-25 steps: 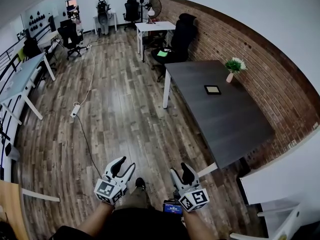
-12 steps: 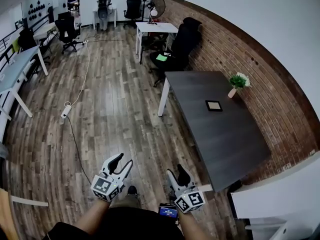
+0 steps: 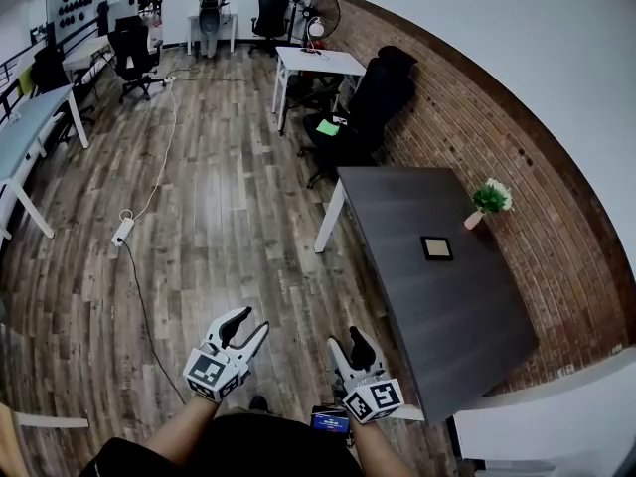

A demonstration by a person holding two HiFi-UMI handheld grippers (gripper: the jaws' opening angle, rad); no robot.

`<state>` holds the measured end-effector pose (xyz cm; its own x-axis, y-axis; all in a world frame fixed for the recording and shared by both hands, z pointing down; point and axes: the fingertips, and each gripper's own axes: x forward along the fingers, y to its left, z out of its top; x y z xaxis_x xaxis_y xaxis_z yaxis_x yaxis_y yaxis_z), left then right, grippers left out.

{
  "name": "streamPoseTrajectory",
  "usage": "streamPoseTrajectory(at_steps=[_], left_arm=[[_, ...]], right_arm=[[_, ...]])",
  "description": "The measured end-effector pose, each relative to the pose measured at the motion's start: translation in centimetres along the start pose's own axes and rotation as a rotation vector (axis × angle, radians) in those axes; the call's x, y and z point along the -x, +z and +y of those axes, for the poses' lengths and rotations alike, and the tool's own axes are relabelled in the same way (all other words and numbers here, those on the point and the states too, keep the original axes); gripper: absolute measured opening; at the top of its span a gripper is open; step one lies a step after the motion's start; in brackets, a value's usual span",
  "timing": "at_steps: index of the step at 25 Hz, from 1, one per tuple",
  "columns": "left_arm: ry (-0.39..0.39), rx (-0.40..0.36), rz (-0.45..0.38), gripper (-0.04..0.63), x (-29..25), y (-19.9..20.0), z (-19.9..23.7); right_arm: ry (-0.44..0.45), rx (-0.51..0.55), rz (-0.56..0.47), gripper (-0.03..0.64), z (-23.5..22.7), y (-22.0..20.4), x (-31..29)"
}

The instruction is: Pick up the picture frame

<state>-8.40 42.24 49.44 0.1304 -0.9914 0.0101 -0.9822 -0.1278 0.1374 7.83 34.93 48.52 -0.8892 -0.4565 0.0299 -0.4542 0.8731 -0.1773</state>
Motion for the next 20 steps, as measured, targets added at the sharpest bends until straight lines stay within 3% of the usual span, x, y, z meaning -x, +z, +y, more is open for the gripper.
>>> streamPoseTrajectory(at_steps=[11, 20], left_arm=[[0.011, 0.040, 0.025, 0.163, -6.2, -0.7, 7.1], [0.077, 0.025, 0.031, 0.163, -14.9, 0.3, 13.8]], right_arm=[[0.006, -0.034, 0.012, 0.221, -4.0, 0.0, -8.6], [0.055, -0.055, -0.016, 0.221, -11.0, 0.9, -18.8]])
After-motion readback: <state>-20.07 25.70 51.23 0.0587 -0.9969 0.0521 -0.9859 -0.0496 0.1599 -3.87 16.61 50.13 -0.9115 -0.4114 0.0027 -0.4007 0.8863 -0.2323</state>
